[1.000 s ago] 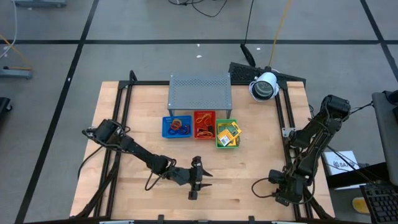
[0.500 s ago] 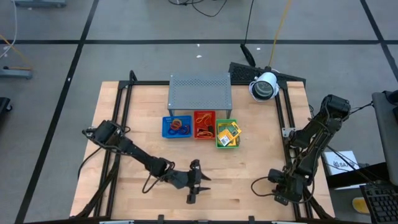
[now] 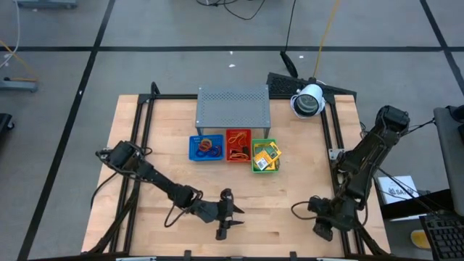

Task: Pick & Place Office Desk Supplies
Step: Put the black rubber band into the red bin

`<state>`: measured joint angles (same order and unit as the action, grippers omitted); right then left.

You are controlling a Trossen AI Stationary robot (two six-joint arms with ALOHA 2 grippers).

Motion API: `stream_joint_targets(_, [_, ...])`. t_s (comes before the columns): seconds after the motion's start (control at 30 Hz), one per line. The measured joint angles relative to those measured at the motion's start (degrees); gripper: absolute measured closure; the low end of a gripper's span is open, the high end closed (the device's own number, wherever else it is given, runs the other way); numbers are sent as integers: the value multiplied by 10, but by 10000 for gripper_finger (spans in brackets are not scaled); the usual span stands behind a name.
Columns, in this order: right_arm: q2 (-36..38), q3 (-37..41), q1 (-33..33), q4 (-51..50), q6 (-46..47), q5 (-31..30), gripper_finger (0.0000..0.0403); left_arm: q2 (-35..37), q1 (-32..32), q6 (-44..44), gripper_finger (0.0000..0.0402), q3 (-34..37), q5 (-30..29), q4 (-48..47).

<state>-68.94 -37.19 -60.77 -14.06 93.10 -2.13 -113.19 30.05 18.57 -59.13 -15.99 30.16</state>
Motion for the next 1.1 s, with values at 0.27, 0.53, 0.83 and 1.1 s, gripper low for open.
stream_joint_targets(0.27, [-2,1,0,1,11,-14,399,0,4,0,220,0,3,-5])
stream_joint_targets(0.53, [-2,1,0,-12,0,-33,342,0,1,-19,220,0,5,2])
stream_joint_targets(0.83, [-37,1,0,-20,-77,-23,259,0,-44,-129,220,0,5,93])
stream_joint_targets(1.1, [-119,-1,-1,-20,-166,126,266,0,-105,-67,220,0,5,125])
